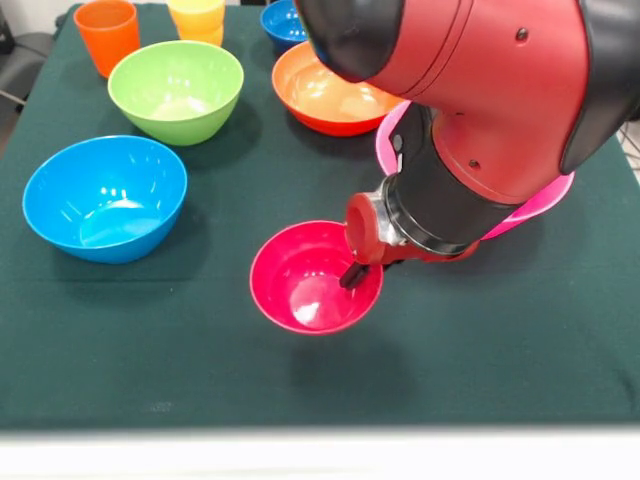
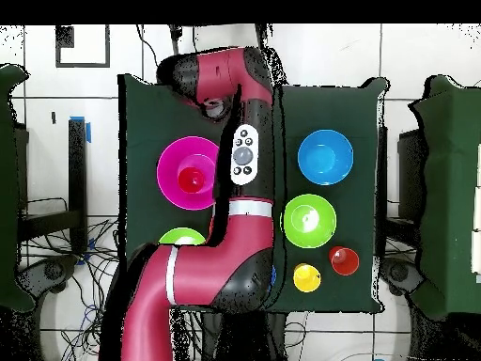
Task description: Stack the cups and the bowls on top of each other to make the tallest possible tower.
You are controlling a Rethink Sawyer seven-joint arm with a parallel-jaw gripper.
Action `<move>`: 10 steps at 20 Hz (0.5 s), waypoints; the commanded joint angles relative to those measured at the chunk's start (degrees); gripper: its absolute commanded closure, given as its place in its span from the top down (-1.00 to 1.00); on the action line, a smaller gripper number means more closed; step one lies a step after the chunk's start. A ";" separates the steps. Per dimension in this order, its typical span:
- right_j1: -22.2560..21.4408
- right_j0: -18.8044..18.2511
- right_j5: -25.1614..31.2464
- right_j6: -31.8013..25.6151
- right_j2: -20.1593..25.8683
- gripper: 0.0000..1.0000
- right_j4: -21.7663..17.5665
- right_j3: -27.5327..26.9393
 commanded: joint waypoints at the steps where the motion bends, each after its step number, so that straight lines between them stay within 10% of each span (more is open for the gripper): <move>1: -0.26 0.00 6.07 -3.99 -1.77 -1.00 -1.75 -3.37; 10: -2.66 0.11 6.28 -0.14 -3.93 -1.00 2.81 -4.37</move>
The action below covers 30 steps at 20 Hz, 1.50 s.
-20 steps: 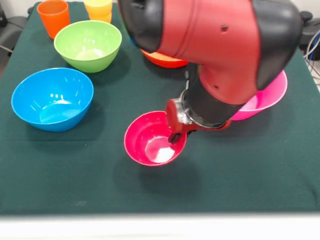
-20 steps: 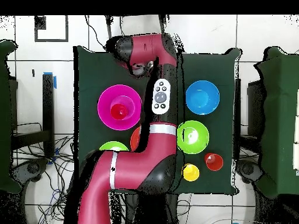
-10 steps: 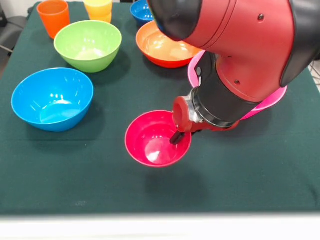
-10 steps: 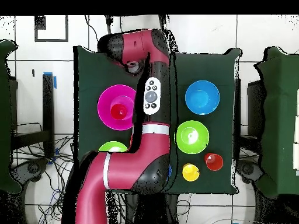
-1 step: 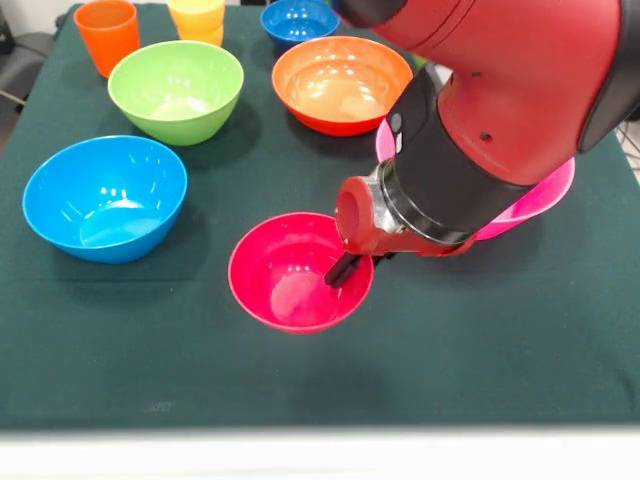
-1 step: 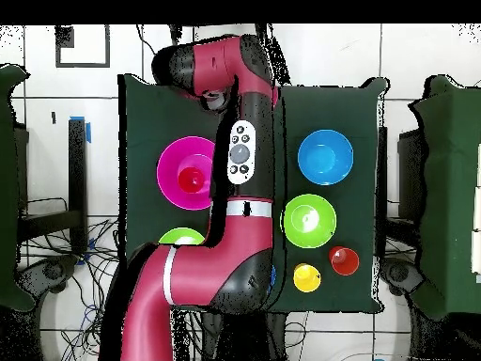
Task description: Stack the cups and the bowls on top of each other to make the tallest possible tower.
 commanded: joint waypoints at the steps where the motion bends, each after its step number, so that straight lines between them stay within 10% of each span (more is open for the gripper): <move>1: -3.17 0.16 5.72 0.48 0.00 -1.00 2.36 -0.46; 16: -11.02 -0.89 4.12 4.29 -3.83 -1.00 11.75 3.17; 30: -24.69 3.24 -12.40 10.27 -1.89 -1.00 10.29 38.28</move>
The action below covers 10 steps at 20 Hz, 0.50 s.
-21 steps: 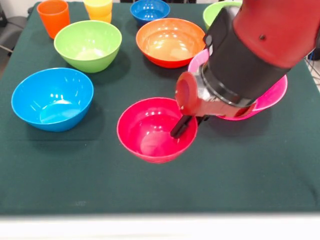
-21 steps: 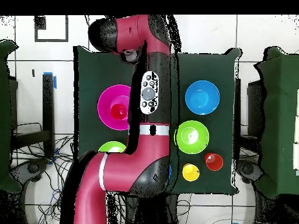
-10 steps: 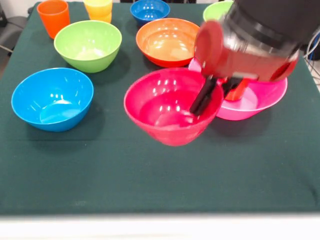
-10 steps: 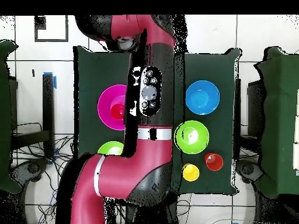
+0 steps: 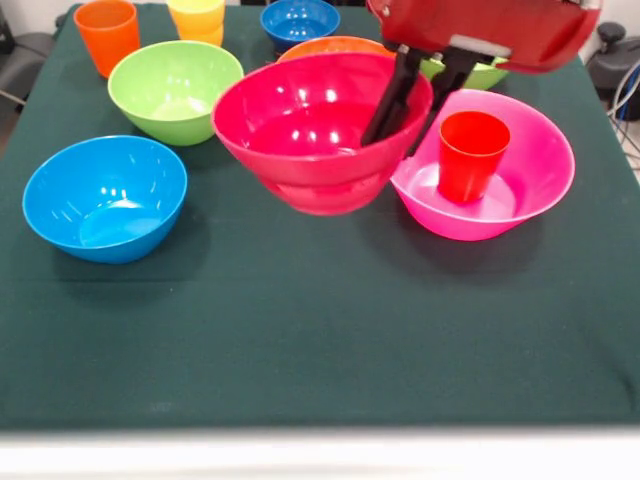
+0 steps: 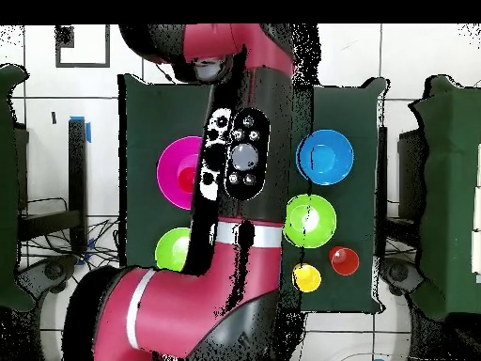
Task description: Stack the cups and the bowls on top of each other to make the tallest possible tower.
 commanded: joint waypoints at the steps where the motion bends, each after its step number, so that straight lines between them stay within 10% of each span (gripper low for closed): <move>1: -4.91 2.29 -6.24 10.69 3.29 -1.00 -0.39 22.24; 10: -6.21 3.45 -9.69 13.70 3.96 -1.00 1.57 29.73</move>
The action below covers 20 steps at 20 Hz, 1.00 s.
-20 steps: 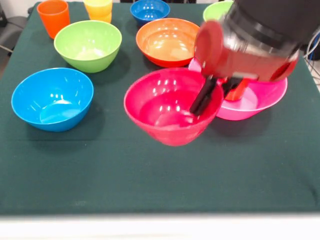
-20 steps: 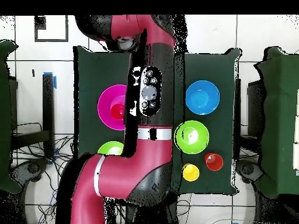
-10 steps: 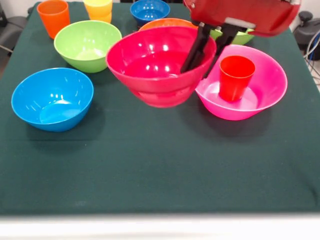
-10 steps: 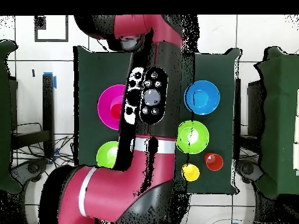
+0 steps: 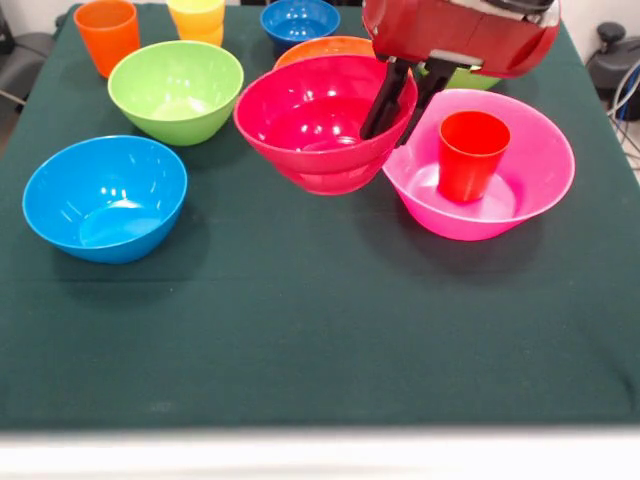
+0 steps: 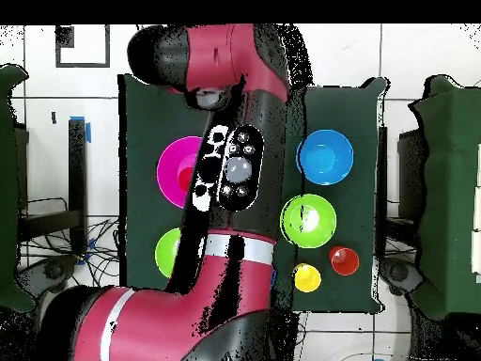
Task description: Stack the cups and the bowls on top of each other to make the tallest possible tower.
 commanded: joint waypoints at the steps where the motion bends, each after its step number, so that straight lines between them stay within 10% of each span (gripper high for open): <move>1: -1.63 1.52 -3.91 12.32 4.13 -1.00 1.01 14.51; 20: -5.97 7.79 -9.24 17.83 2.42 -1.00 0.06 27.11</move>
